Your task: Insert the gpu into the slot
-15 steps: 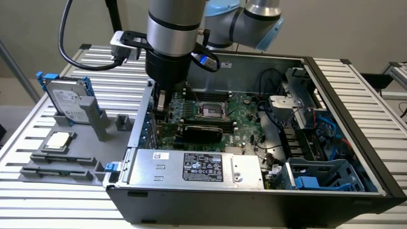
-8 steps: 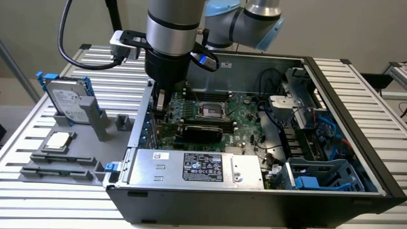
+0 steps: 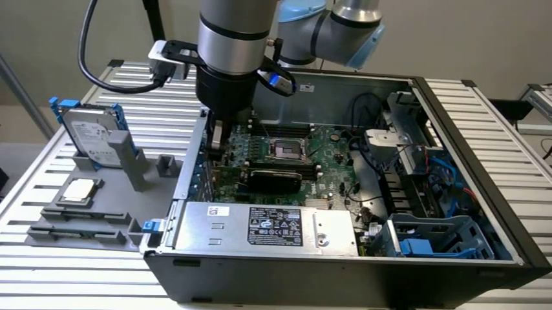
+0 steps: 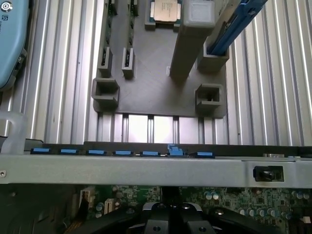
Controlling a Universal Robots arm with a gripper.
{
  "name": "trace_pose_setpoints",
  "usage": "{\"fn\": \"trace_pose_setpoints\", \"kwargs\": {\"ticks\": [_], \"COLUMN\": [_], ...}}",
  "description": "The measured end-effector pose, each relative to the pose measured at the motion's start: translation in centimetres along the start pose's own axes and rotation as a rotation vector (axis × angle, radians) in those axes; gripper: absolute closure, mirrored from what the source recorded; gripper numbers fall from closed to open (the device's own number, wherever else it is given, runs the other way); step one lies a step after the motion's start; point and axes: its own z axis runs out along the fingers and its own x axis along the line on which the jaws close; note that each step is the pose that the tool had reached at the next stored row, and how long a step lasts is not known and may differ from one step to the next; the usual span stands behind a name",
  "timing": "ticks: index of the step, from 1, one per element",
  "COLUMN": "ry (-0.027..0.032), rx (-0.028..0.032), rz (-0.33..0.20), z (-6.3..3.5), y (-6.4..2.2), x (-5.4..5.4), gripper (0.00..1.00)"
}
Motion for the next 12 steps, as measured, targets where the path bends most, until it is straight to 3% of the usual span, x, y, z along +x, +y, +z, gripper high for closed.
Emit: {"fn": "trace_pose_setpoints", "kwargs": {"ticks": [12], "ry": [-0.0007], "rx": [-0.0016], "rz": [0.0], "z": [0.01], "y": [0.05], "x": [-0.33], "gripper": [0.89]}}
